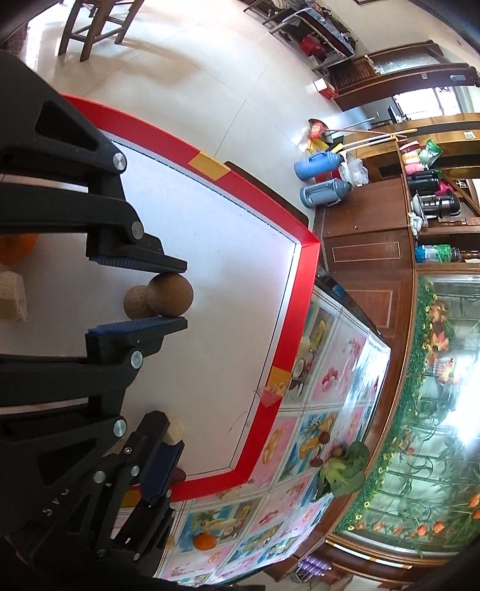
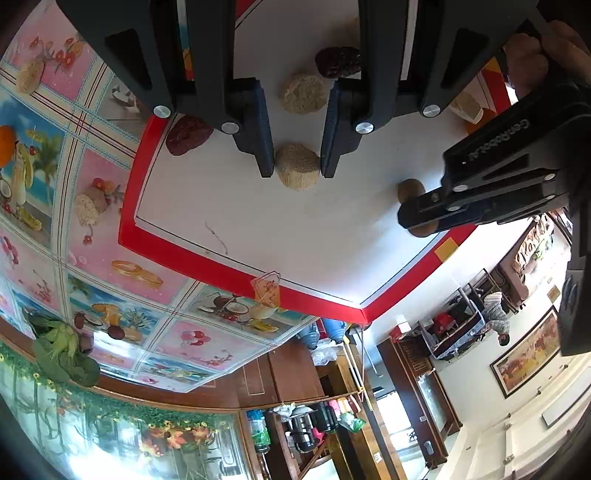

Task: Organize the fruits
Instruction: 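Place the kiwi in the tray with the left gripper while the right gripper places the chunk, then return both grippers from the tray to the table, then grasp the orange with the right gripper while the left gripper grasps a root chunk, then carry the orange to the tray with the right gripper while the left gripper carries the chunk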

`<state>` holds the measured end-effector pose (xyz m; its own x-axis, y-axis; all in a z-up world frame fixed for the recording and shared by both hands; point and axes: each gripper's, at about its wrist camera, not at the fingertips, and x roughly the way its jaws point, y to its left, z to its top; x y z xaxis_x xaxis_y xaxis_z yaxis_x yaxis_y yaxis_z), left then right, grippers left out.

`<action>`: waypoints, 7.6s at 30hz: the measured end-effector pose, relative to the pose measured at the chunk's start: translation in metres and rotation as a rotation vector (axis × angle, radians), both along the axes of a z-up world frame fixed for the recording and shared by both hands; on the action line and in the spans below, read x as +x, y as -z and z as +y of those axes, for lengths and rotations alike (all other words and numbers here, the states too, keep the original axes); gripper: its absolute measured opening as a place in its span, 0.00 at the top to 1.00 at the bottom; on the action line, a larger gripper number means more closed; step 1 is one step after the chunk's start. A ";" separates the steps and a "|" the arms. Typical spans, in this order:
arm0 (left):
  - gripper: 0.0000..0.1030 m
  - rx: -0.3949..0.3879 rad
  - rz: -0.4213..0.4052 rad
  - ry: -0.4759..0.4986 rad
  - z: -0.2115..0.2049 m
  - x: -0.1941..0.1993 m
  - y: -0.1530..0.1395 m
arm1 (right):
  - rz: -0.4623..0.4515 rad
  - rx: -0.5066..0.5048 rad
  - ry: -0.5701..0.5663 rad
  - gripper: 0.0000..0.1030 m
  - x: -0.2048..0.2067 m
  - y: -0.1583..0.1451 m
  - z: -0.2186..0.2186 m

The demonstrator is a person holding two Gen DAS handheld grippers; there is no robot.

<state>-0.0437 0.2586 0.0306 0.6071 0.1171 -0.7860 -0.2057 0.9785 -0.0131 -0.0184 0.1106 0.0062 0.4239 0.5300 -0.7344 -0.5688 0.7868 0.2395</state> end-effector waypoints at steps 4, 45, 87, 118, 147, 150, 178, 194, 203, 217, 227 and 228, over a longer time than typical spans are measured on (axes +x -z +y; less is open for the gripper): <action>0.74 0.004 0.010 0.000 -0.002 0.002 0.003 | -0.021 -0.026 -0.006 0.76 -0.003 0.001 0.000; 0.43 0.064 0.045 -0.081 0.000 -0.007 0.017 | -0.134 -0.135 0.017 0.68 -0.015 -0.012 -0.011; 0.34 0.117 0.032 0.414 -0.230 0.004 -0.011 | 0.110 0.003 0.505 0.57 0.068 -0.026 -0.247; 0.34 0.074 0.097 0.431 -0.236 0.006 0.003 | 0.158 -0.062 0.275 0.69 0.065 -0.002 -0.195; 0.34 0.047 0.119 0.438 -0.237 0.010 0.010 | 0.289 0.098 0.245 0.71 0.077 0.007 -0.205; 0.34 0.052 0.121 0.442 -0.240 0.011 0.010 | 0.296 0.110 0.245 0.73 0.079 0.008 -0.206; 0.51 0.022 0.146 0.512 -0.280 0.045 0.031 | 0.319 0.055 0.458 0.72 0.085 0.003 -0.255; 0.83 -0.007 0.118 0.517 -0.275 0.050 0.030 | 0.281 0.010 0.452 0.73 0.084 0.003 -0.248; 0.83 -0.007 0.066 0.472 -0.260 0.040 0.016 | 0.255 0.035 0.429 0.73 0.079 -0.004 -0.238; 0.83 -0.057 -0.152 0.337 -0.146 -0.030 -0.065 | 0.067 0.066 0.533 0.74 0.054 -0.005 -0.223; 0.83 -0.029 -0.264 0.161 -0.042 -0.059 -0.075 | -0.005 0.167 0.429 0.74 -0.027 -0.032 -0.161; 0.83 -0.047 -0.261 0.153 -0.033 -0.059 -0.072 | -0.024 0.167 0.409 0.74 -0.034 -0.039 -0.147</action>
